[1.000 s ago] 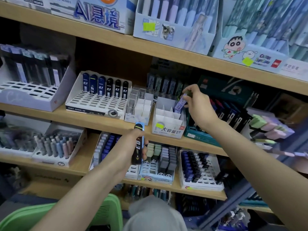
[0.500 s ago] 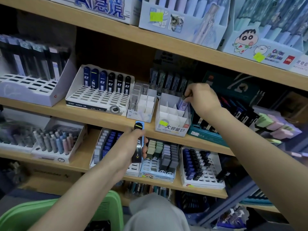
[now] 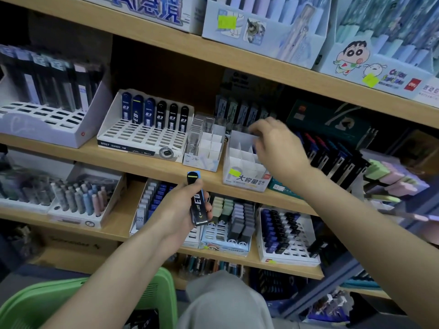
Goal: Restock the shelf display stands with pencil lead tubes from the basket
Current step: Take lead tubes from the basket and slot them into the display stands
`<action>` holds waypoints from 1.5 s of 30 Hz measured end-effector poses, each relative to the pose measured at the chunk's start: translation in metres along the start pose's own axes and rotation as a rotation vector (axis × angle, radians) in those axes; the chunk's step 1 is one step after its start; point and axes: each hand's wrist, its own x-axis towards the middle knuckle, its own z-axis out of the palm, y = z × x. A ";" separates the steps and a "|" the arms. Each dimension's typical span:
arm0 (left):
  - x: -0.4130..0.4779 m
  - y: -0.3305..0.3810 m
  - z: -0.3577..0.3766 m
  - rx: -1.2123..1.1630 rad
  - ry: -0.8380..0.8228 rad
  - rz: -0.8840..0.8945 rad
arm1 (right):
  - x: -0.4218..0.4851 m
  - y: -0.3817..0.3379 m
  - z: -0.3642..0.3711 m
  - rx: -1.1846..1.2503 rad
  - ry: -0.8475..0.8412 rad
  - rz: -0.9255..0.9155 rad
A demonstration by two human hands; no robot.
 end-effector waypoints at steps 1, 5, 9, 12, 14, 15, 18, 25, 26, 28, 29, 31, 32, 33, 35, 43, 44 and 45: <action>0.000 0.001 -0.001 -0.030 0.012 -0.017 | -0.008 -0.013 -0.004 0.159 -0.005 0.009; -0.004 0.005 -0.004 -0.122 0.022 -0.034 | -0.045 -0.063 -0.010 0.580 -0.343 0.011; -0.010 0.007 -0.008 -0.143 0.035 -0.001 | -0.063 -0.091 -0.002 0.627 -0.435 -0.034; -0.015 0.006 -0.015 -0.082 0.075 0.017 | -0.060 -0.102 0.003 0.629 -0.453 0.005; -0.016 0.006 -0.023 -0.034 0.116 0.041 | -0.055 -0.108 0.005 0.660 -0.517 0.047; -0.018 0.006 -0.027 -0.016 0.125 0.050 | -0.052 -0.112 0.005 0.691 -0.563 0.073; -0.025 0.014 -0.033 -0.054 0.122 0.045 | -0.044 -0.122 0.005 0.846 -0.740 0.140; -0.033 0.031 -0.072 0.056 0.179 0.159 | -0.030 -0.156 0.010 0.785 -0.634 0.002; -0.034 0.035 -0.079 0.067 0.200 0.171 | -0.024 -0.159 0.009 0.818 -0.575 0.009; -0.033 0.044 -0.094 0.084 0.229 0.188 | -0.005 -0.162 0.006 0.902 -0.448 0.047; -0.032 0.048 -0.101 0.088 0.231 0.195 | 0.006 -0.161 0.004 0.915 -0.390 0.071; -0.030 0.055 -0.112 0.067 0.219 0.203 | 0.031 -0.155 0.006 0.903 -0.316 0.125; -0.029 0.058 -0.116 0.048 0.214 0.206 | 0.043 -0.151 0.009 0.883 -0.296 0.145; -0.028 0.060 -0.120 0.029 0.211 0.208 | 0.055 -0.146 0.013 0.845 -0.278 0.165; -0.025 0.065 -0.125 0.000 0.205 0.212 | 0.074 -0.138 0.023 0.706 -0.238 0.223; -0.005 0.069 -0.139 0.008 0.172 0.222 | 0.113 -0.124 0.051 0.378 -0.200 0.297; -0.003 0.068 -0.140 0.000 0.168 0.220 | 0.116 -0.124 0.053 0.374 -0.227 0.305; -0.001 0.068 -0.140 -0.007 0.166 0.220 | 0.118 -0.123 0.056 0.378 -0.246 0.314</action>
